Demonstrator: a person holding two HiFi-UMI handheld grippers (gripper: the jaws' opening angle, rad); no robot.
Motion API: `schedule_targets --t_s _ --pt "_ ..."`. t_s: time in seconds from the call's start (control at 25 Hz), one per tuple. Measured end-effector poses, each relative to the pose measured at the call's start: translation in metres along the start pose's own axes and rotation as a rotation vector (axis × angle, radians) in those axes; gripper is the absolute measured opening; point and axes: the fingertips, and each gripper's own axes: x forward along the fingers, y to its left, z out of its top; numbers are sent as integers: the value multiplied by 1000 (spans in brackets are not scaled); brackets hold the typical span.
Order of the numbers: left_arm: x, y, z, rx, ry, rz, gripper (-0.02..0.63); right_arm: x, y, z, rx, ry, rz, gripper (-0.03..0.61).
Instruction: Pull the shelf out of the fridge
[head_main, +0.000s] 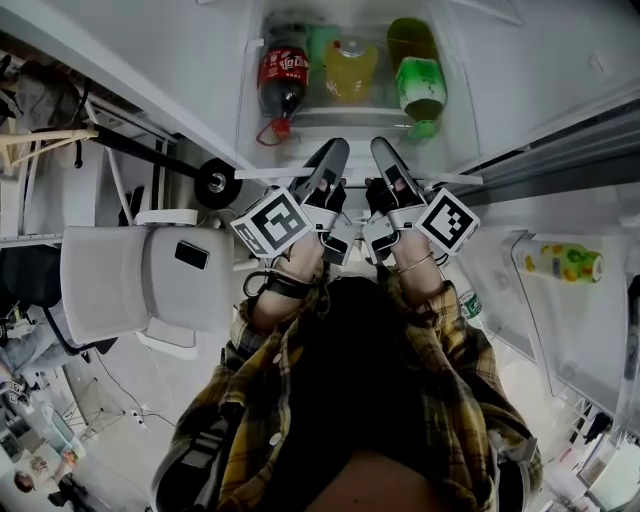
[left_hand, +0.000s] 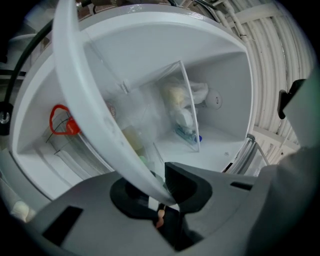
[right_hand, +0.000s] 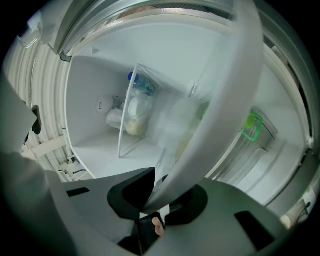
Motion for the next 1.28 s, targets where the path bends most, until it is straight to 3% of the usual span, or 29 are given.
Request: schedule_targets --t_s 1.28 --pt "-54 -18 -33 -20 -25 -5 69 -50 25 -28 -22 22 38 66"
